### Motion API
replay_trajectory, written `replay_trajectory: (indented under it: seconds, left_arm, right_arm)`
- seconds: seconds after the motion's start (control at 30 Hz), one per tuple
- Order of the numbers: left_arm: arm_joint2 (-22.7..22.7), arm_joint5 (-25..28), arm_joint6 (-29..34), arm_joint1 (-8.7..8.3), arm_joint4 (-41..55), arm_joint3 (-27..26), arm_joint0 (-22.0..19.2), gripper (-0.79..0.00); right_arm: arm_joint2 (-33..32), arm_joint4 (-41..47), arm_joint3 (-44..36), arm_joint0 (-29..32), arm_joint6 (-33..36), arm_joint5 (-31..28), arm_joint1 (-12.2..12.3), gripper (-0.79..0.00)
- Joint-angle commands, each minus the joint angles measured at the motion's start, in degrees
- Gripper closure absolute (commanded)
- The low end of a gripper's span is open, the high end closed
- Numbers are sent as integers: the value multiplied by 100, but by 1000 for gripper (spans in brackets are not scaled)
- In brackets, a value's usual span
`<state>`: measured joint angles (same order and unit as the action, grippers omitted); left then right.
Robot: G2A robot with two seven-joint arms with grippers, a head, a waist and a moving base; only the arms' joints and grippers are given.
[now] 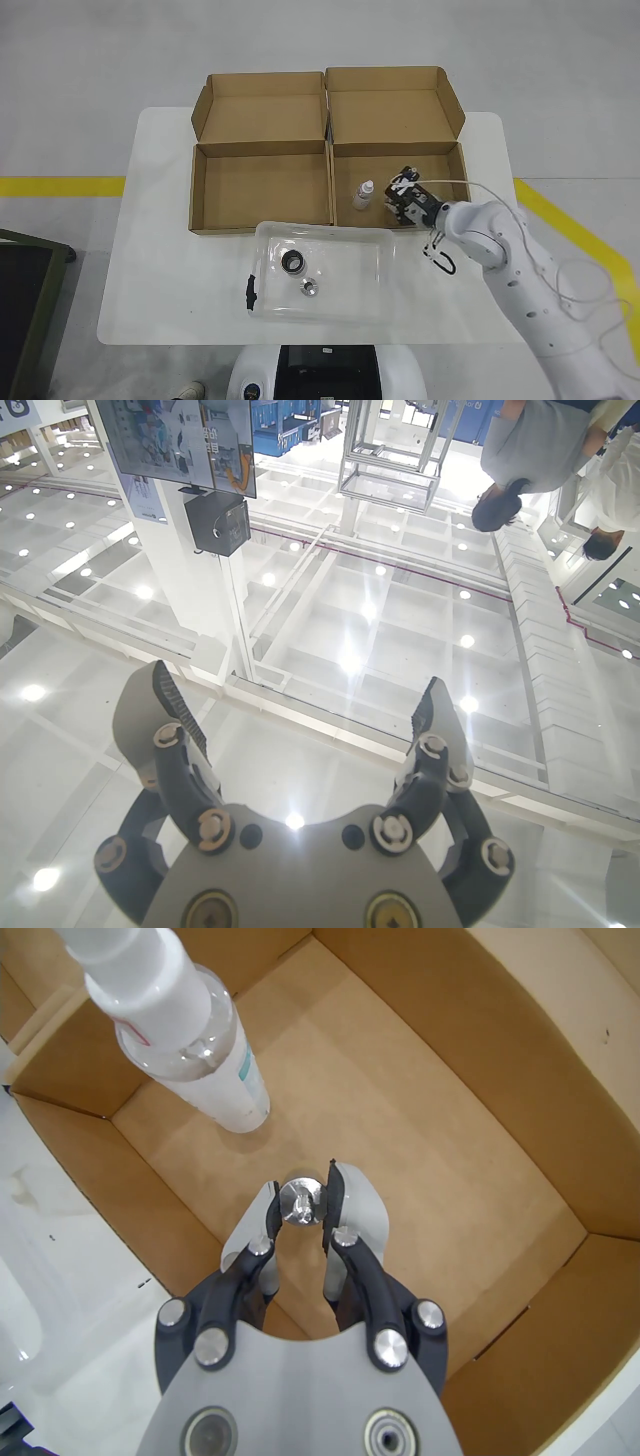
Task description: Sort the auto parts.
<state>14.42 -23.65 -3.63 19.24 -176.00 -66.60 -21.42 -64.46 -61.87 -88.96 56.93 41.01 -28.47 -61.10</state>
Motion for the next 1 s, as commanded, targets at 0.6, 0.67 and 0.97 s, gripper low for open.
replay_trajectory:
  seconds: [0.6,0.67,0.97]
  left_arm:
    - [0,0,0,0,0,0,0,-785]
    - [0,0,0,0,0,0,0,-785]
    - [0,0,0,0,0,0,0,-785]
  right_arm:
    - [-456,424,-983,336,62,-249,95,-785]
    - [-589,608,-1252,481,26,-340,123,-785]
    - [-847,886,-2454,1155,-217,-741,214,-785]
